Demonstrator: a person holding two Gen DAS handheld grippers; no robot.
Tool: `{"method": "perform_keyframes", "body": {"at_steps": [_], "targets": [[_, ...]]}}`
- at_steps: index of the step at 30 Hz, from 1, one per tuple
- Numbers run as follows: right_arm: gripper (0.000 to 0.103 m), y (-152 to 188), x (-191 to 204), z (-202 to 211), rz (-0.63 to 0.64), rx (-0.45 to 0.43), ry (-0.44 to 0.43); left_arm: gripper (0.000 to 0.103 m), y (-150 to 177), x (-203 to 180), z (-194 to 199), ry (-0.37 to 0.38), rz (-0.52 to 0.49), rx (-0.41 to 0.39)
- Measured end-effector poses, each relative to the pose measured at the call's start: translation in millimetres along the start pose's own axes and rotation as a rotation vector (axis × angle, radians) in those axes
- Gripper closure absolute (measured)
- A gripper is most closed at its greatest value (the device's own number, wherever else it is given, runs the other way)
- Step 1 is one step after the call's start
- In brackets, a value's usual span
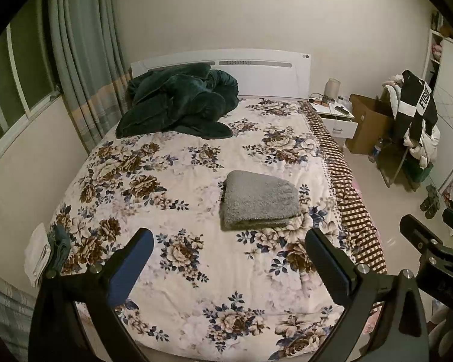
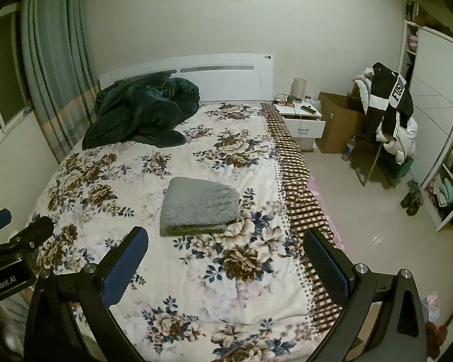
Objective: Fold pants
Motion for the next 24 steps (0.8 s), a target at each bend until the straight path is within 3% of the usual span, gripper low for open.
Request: {"method": "perform_keyframes", "body": {"at_steps": [24], "targets": [[0.0, -2.1, -2.4, -5.7, 0.016, -0.004, -0.027, 0.0, 8.9, 8.5, 9.0, -0.026, 0.018, -0.009]]}}
Point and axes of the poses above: each gripper's, at about its wrist camera, not at the fingertips, and z roughly against the way its jaws point, x to its left, y to its underside, the point moved 10 cm from there along -z, roughly the way its jaws point, and after that the axes turned 15 degrees about y, right-handed, at the moved point
